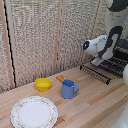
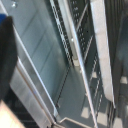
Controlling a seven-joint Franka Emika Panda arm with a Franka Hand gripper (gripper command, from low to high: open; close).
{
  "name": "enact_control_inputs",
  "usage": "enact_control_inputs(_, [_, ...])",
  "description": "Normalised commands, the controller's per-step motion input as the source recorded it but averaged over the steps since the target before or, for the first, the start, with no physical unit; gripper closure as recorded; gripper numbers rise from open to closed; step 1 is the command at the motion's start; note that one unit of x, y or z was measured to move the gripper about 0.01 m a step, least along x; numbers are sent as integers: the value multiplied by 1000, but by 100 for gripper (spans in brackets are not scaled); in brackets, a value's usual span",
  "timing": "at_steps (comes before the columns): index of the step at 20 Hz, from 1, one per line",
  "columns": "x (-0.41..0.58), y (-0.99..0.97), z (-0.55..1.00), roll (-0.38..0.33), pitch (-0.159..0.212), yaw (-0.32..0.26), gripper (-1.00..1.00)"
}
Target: Position your gripper near the tray handle while precisely lining it up. Firmly yet gently grip the handle, ensuring a strong hold. Slide the tray into the oven in a steady manner until it's entirely inside. Relinquish the handle as it sits within the oven and extract your gripper with care.
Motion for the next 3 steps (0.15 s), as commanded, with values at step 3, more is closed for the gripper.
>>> enact_control_inputs(3, [237, 686, 0, 0, 4, -17, -100])
